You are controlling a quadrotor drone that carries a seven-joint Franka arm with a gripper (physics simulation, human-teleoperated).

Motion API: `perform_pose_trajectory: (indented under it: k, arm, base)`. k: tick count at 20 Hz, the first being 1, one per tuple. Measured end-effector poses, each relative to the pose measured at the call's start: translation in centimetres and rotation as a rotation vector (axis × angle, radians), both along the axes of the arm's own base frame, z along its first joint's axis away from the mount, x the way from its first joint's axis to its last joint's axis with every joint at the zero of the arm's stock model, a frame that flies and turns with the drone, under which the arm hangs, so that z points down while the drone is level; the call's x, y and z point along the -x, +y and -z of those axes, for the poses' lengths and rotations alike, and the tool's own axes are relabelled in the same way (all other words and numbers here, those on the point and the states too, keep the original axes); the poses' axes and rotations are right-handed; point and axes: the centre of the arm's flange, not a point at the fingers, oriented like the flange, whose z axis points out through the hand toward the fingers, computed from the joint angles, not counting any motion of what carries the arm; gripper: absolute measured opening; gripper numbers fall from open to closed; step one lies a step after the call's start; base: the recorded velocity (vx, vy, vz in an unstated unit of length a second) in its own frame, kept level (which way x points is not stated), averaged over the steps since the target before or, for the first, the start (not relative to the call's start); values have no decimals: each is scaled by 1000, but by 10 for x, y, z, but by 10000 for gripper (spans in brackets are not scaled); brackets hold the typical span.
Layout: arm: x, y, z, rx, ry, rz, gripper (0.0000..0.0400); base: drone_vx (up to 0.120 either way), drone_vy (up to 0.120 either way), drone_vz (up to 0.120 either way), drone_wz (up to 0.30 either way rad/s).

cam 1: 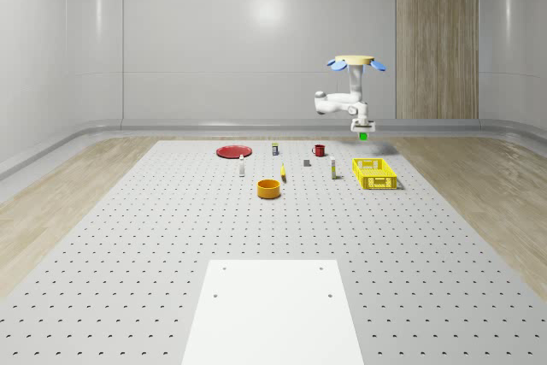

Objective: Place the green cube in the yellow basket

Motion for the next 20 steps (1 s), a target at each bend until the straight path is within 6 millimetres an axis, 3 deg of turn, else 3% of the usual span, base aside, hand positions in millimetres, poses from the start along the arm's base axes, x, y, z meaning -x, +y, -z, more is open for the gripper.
perform_pose_trajectory:
  k: [5,11,20]
  arm:
    - [0,0,0,0,0,-1,250]
    - [0,0,0,0,0,-3,250]
    - [0,0,0,0,0,-4,250]
  base:
    - [120,-120,0,0]
    - [0,0,120,0]
    - [120,0,4,0]
